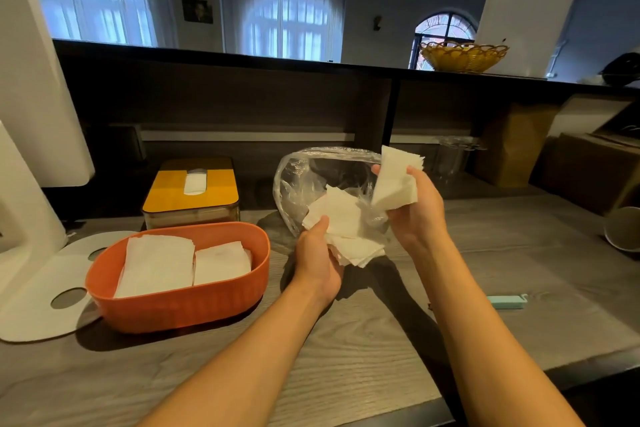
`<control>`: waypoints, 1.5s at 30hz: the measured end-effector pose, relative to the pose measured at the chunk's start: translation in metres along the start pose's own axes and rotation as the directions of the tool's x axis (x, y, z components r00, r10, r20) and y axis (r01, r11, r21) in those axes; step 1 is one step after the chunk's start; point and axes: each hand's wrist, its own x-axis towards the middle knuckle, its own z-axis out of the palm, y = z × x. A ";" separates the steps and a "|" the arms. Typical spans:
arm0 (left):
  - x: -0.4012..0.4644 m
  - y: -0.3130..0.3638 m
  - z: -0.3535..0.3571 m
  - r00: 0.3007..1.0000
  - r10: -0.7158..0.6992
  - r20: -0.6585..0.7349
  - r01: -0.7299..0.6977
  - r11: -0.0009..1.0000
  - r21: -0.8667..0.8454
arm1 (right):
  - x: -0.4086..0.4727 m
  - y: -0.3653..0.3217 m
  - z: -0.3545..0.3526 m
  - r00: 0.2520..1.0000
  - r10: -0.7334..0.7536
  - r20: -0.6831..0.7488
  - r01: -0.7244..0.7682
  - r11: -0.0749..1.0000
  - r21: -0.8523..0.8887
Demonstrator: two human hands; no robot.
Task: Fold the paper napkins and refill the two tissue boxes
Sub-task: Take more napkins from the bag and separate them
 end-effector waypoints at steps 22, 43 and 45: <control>-0.003 0.001 -0.002 0.984 0.154 0.087 -0.170 0.957 0.233 | 0.008 0.021 -0.003 0.983 0.172 0.055 -0.121 0.850 -0.512; -0.003 0.002 0.001 0.997 0.024 0.071 -0.023 1.000 -0.012 | 0.004 0.009 0.001 0.996 -0.082 -0.045 0.077 0.993 -0.093; -0.004 0.002 0.000 0.996 0.048 0.079 -0.049 0.999 0.001 | 0.000 0.021 0.006 0.995 -0.095 0.015 0.096 0.966 -0.242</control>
